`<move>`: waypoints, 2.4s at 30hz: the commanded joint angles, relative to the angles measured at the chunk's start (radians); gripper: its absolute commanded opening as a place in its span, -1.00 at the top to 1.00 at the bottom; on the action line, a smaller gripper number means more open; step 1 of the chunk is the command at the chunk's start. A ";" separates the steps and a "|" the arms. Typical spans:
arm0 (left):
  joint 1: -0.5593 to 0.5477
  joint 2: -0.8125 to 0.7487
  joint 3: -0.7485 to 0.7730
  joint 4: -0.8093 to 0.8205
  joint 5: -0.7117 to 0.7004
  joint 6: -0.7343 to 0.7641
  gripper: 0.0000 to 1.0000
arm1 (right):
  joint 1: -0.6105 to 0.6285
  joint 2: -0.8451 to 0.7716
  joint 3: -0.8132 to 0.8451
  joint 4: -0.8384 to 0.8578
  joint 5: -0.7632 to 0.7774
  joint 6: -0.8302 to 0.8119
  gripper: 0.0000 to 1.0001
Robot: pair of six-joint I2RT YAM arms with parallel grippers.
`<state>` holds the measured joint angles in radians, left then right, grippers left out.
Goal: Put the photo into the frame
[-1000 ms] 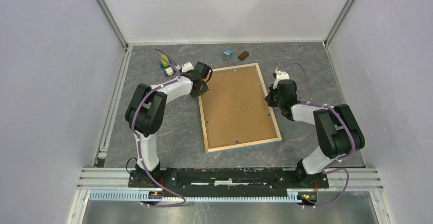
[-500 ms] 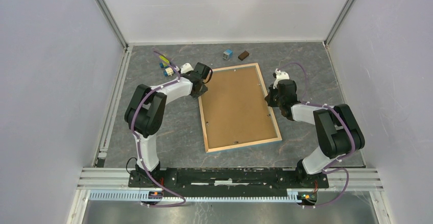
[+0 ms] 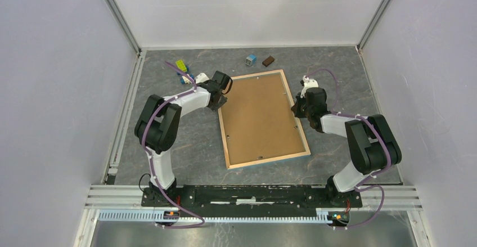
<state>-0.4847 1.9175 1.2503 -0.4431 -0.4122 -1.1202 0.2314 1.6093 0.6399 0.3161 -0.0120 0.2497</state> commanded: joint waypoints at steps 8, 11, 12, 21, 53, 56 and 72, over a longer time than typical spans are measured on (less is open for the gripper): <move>-0.008 -0.149 -0.100 0.059 0.033 0.170 0.11 | -0.007 0.038 0.007 -0.077 0.015 0.028 1.00; -0.009 -0.168 -0.110 0.076 0.036 0.176 -0.01 | -0.006 0.048 0.010 -0.070 -0.015 0.032 1.00; -0.009 -0.168 -0.101 0.069 0.036 0.177 -0.01 | -0.006 0.048 0.012 -0.069 -0.019 0.033 1.00; -0.008 -0.047 0.073 -0.115 -0.033 0.071 -0.41 | -0.006 0.041 0.008 -0.070 -0.013 0.031 1.00; 0.011 0.075 0.151 -0.215 -0.028 -0.065 -0.14 | -0.013 0.054 0.015 -0.069 -0.053 0.035 1.00; 0.016 0.081 0.147 -0.216 -0.023 -0.081 -0.15 | -0.014 0.053 0.012 -0.071 -0.043 0.034 1.00; 0.011 0.096 0.129 -0.238 -0.045 -0.128 0.01 | -0.015 0.066 0.017 -0.067 -0.067 0.038 1.00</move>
<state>-0.4728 1.9854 1.3884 -0.6403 -0.4175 -1.1992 0.2203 1.6234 0.6506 0.3161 -0.0834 0.2504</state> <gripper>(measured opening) 0.508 0.048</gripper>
